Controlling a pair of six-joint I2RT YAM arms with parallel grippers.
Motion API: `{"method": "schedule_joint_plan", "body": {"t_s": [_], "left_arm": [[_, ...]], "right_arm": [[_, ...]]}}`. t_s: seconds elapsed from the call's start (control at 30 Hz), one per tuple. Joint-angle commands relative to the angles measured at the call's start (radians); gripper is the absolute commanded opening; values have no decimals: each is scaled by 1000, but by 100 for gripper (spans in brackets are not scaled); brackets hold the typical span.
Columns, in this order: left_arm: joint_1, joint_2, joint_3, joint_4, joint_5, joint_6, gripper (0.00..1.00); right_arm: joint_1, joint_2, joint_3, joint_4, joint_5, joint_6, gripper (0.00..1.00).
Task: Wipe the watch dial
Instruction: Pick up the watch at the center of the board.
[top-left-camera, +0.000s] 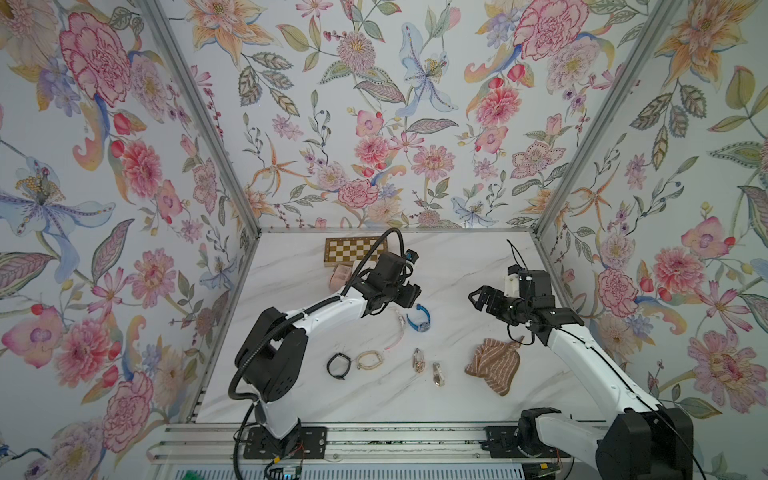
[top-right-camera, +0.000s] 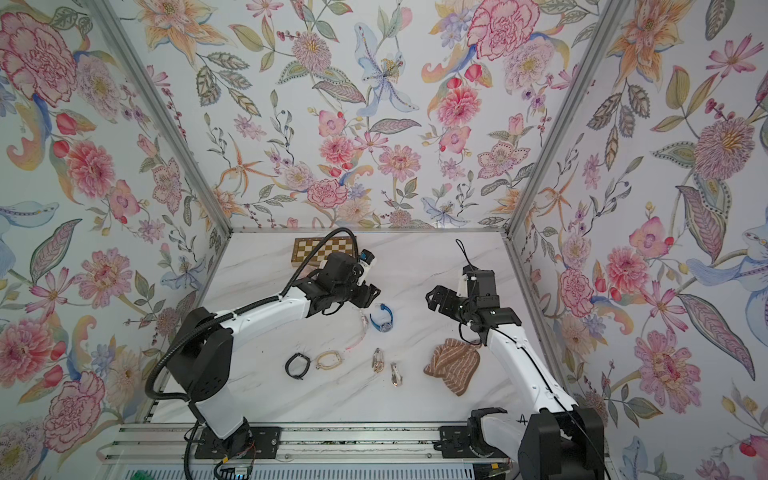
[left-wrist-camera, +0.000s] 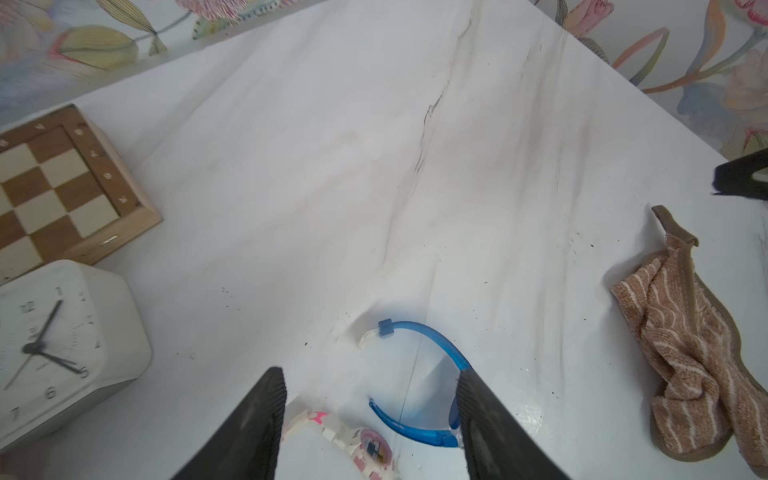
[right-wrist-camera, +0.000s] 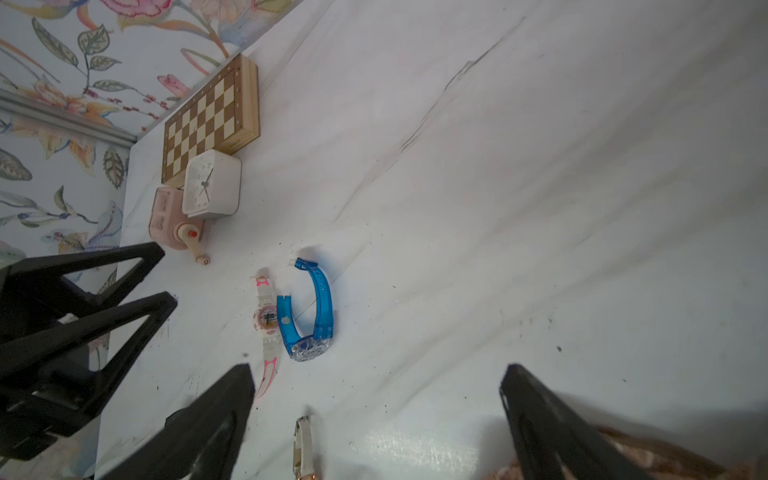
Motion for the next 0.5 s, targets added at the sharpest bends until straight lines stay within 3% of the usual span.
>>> {"method": "schedule_joint_plan", "body": {"t_s": [0.0, 0.17, 0.47], "left_arm": [[-39, 95, 118, -101, -42, 39, 62], [-86, 247, 269, -194, -80, 57, 56], [-137, 361, 389, -297, -139, 18, 53]], "right_arm": [[-62, -93, -73, 14, 37, 73, 99], [-236, -222, -219, 138, -157, 166, 100], [-250, -197, -210, 96, -176, 139, 99]]}}
